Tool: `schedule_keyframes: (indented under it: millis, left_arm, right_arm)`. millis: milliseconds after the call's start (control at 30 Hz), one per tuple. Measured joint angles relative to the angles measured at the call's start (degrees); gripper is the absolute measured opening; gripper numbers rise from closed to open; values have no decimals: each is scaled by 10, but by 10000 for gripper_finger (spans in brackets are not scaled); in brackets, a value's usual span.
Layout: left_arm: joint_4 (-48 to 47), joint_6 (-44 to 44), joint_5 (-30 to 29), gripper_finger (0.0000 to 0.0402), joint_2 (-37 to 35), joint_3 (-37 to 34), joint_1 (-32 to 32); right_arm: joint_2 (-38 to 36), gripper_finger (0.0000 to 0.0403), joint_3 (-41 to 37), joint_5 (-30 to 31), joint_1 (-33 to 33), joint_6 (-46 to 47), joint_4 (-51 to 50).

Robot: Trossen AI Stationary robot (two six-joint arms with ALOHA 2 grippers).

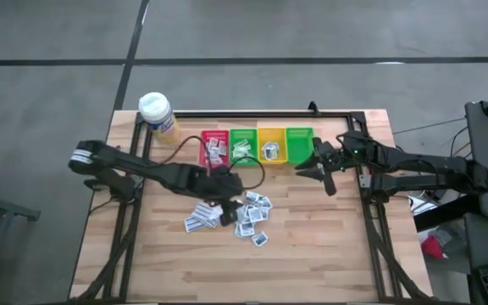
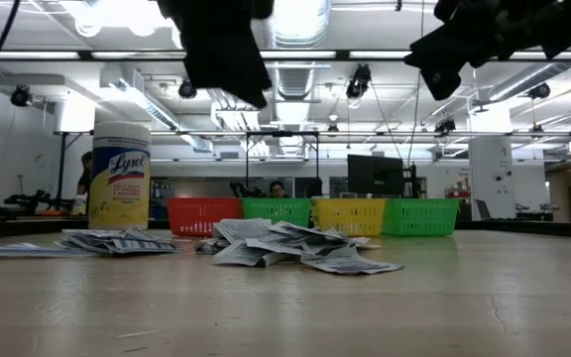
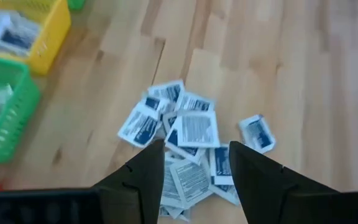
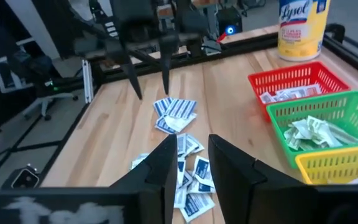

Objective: Pick & Place First Aid Supplies
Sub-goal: Put the alcohol pad into the yellow bin

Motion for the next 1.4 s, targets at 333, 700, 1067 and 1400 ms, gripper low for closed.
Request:
schedule_keyframes:
  millis: [333, 700, 1067, 1400]
  left_arm:
    - [-2, -4, 1, 175, 58, 8, -2]
    - [-17, -36, 3, 175, 101, 7, -6]
    - [-27, -66, 4, 175, 126, 7, -13]
    - [-33, -72, 16, 175, 141, 6, -15]
  right_arm:
    - [-63, 68, -31, 0, 0, -3, -1]
    - [-67, 85, -32, 0, 0, -13, -1]
    - [-67, 85, -32, 0, 0, -20, -2]
    - [-66, 68, -32, 0, 0, -33, -2]
